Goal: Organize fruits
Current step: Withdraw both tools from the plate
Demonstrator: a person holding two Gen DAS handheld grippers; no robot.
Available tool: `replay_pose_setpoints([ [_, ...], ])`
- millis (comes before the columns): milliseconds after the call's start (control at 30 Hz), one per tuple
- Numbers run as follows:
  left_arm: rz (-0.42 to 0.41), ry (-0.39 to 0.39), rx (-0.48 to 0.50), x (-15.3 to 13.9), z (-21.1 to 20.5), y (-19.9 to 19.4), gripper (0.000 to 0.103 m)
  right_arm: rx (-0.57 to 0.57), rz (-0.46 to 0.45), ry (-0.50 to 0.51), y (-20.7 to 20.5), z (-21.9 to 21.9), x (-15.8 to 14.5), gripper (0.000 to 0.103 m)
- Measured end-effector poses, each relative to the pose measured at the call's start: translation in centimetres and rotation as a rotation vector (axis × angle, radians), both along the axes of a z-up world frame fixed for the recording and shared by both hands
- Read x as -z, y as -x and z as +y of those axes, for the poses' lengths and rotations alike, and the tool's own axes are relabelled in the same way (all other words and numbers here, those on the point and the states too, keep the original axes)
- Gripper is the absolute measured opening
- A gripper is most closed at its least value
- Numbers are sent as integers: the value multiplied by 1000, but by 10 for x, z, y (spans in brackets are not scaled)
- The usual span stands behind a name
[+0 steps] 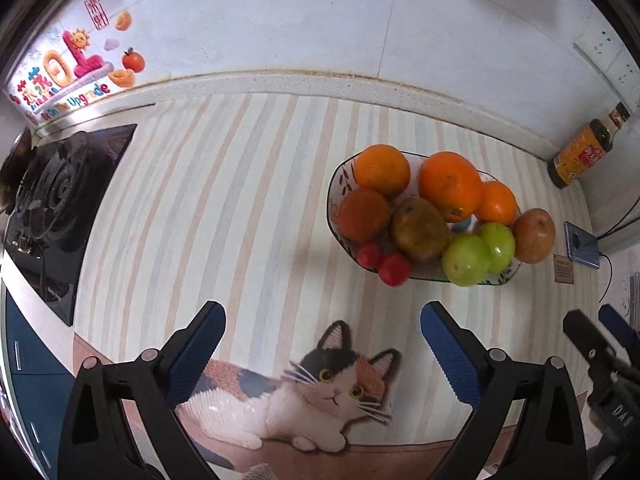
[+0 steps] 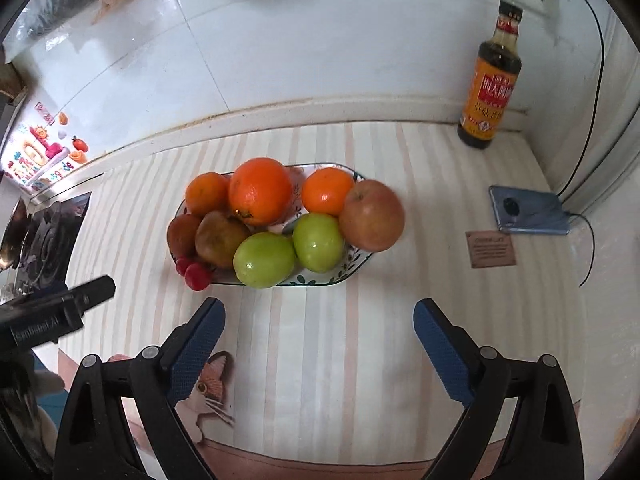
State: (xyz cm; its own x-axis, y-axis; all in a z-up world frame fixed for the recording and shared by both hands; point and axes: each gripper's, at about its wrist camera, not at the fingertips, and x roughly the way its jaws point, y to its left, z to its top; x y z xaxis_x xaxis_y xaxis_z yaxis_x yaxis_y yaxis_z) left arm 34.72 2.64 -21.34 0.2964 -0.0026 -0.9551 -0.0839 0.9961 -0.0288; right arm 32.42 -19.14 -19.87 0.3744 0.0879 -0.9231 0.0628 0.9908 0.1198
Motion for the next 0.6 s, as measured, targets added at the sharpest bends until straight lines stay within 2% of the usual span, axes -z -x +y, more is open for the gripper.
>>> replay_pose_setpoints([
  [133, -42, 4, 1, -19, -6, 21, 100, -20, -32, 10, 15, 1, -18, 97],
  [333, -141, -15, 26, -64, -9, 64, 100, -12, -90, 10, 47, 6, -51, 97],
  [367, -156, -23, 32, -71, -9, 72, 100, -8, -122, 18, 66, 10, -70, 97],
  [433, -192, -25, 46, -86, -7, 91, 100, -6, -135, 20, 74, 12, -77, 98],
  [467, -205, -25, 49, -92, -6, 99, 100, 2, -167, 25, 96, 18, -97, 97],
  [600, -270, -24, 69, -121, 2, 136, 100, 12, -217, 36, 142, 30, -131, 98],
])
